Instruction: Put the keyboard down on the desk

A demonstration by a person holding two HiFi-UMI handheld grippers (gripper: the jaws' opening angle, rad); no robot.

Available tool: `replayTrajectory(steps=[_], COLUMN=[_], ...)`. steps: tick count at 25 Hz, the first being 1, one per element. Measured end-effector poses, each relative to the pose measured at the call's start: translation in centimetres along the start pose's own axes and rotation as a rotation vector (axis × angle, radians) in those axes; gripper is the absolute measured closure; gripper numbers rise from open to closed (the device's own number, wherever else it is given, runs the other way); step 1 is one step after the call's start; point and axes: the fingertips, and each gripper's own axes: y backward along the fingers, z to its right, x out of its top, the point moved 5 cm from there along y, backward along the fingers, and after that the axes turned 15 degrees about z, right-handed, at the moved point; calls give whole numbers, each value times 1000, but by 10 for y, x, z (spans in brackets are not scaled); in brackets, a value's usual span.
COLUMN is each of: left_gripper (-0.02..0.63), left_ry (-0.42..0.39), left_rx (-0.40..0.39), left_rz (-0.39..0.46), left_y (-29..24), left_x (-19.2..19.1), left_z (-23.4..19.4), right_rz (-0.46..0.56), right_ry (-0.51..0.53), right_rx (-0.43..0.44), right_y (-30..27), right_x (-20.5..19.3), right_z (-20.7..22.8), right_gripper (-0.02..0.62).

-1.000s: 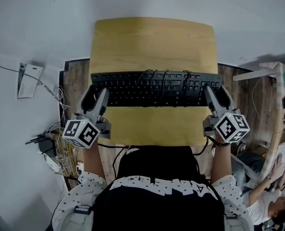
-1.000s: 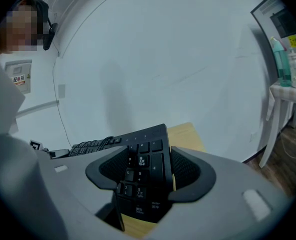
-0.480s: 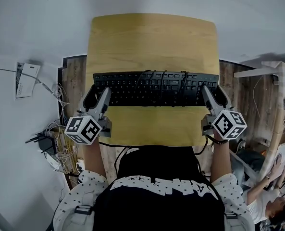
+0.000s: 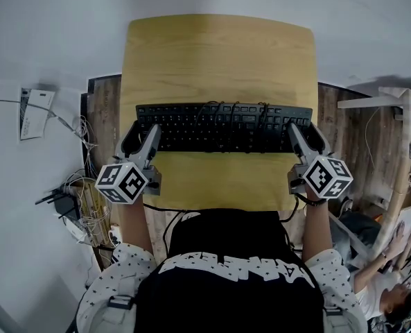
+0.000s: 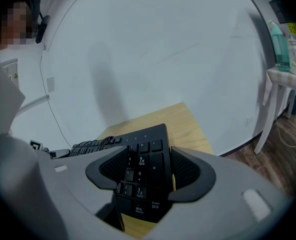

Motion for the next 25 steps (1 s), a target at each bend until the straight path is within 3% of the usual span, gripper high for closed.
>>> replayTrajectory(steps=[25], left_gripper=[344], left_ry=[22], left_rx=[47], left_rz=[-90], left_y=[-5], left_x=[-26], left_z=[-9], right_rz=[-97], right_ry=[-26], right_rx=[-43], right_y=[-6], right_x=[-28], right_z=[15], right_gripper=[314])
